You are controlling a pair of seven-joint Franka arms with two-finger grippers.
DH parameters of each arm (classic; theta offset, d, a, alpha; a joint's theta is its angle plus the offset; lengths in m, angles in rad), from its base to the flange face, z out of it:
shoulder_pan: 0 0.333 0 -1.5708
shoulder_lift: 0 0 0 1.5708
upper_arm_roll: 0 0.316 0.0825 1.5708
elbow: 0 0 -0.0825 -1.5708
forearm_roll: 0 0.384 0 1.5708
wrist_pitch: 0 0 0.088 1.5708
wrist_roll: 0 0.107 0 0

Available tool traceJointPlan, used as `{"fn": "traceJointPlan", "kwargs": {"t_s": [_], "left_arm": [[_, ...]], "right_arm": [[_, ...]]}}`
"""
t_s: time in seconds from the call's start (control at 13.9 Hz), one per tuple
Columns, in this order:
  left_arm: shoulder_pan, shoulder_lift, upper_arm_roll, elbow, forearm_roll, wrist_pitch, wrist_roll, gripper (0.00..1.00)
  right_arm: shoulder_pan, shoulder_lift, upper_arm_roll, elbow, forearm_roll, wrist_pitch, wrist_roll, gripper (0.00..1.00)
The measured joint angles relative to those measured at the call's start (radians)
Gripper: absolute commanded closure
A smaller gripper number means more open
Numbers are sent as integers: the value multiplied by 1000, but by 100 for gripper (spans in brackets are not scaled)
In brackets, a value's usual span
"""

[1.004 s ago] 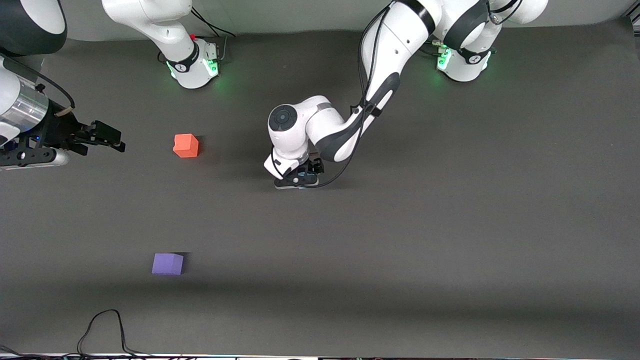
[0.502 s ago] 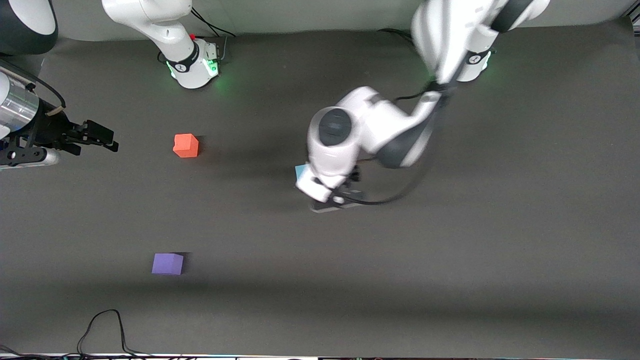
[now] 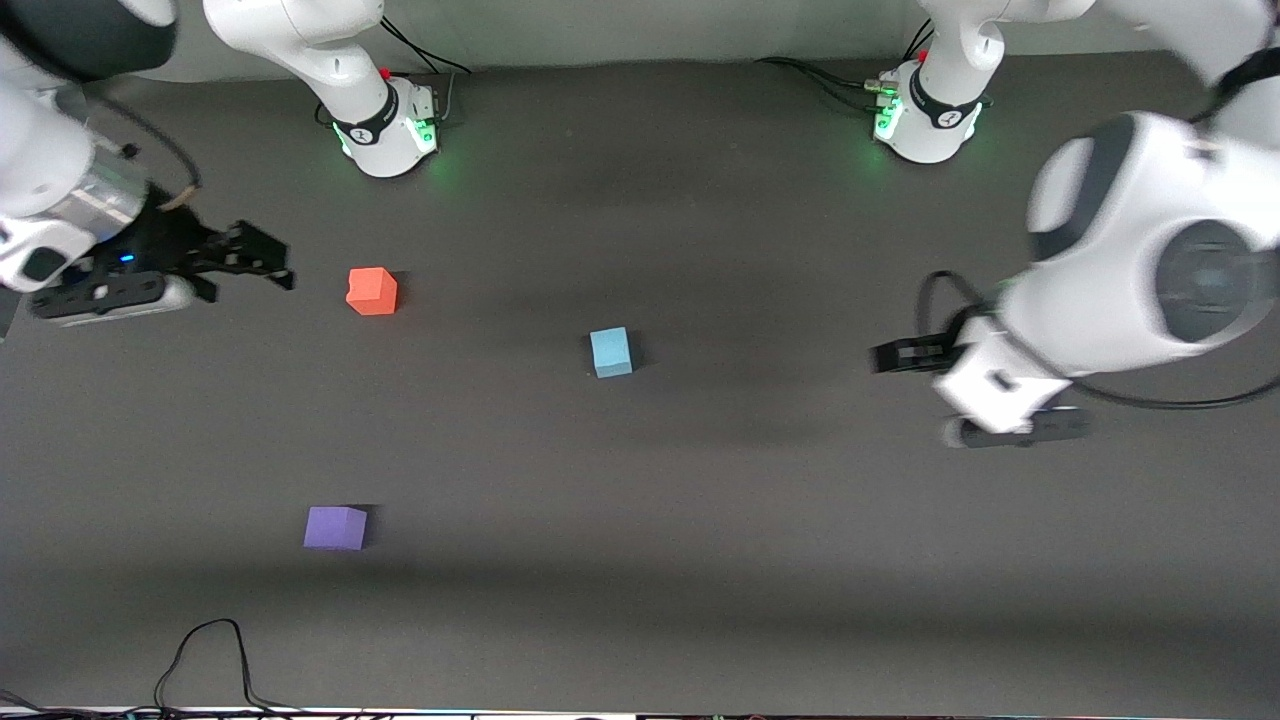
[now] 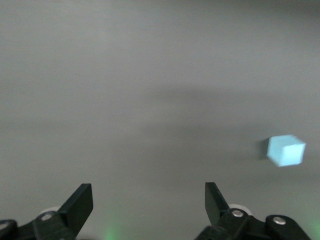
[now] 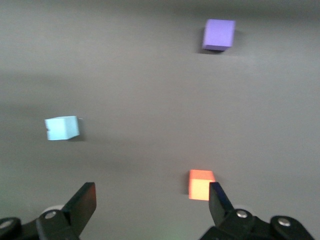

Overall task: Place blue block between orange and purple blocks
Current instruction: 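Set down the light-blue block, open and withdraw the left gripper, then reach the right gripper to the light-blue block and grasp it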

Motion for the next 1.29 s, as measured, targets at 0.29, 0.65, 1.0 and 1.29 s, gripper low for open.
{"fn": "traceJointPlan", "kwargs": {"t_s": [0.29,0.65,1.0,1.29], "left_arm": [[185,-136,1,-115,13,-3,213,0],[237,-298,-1,-271,52,78,243,0],[245,-365,17,-353,63,118,258,0],[88,-395,174,-352,63,107,266,0]], "right_arm": [[209,45,6,76,1,9,295,0],[422,299,9,308,-1,23,564,0],[452,448,7,258,-9,237,575,0],[491,502,7,33,-9,559,576,0]]}}
